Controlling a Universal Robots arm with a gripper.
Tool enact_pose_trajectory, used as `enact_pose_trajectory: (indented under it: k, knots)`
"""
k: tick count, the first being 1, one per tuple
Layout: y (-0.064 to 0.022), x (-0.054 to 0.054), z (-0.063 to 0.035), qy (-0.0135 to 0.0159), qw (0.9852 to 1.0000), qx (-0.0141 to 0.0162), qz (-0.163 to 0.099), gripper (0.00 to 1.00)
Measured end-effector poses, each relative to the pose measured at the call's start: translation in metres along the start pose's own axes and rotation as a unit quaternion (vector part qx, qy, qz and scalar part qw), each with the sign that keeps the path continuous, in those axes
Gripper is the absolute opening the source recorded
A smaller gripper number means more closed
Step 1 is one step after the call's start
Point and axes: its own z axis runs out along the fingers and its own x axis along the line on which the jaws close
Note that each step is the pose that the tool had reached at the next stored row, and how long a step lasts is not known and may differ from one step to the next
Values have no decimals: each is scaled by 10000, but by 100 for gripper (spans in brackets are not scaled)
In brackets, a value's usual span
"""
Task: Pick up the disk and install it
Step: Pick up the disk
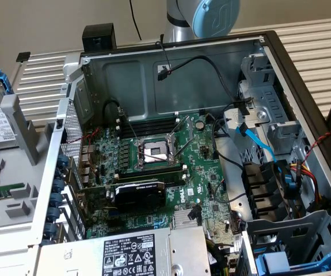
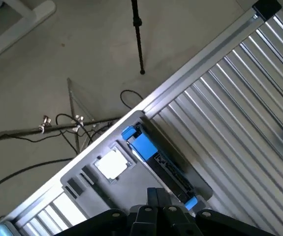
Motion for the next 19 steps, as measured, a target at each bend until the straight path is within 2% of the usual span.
enact_pose_trajectory:
  k: [4, 9, 14, 19]
  knots:
    - [0, 0, 0, -4, 9993, 9, -362, 11]
    - [0, 0, 0, -8, 9966, 20, -819, 11]
    - [0, 0, 2, -12, 9919, 32, -1269, 11]
    - [0, 0, 3, -17, 9851, 42, -1721, 11]
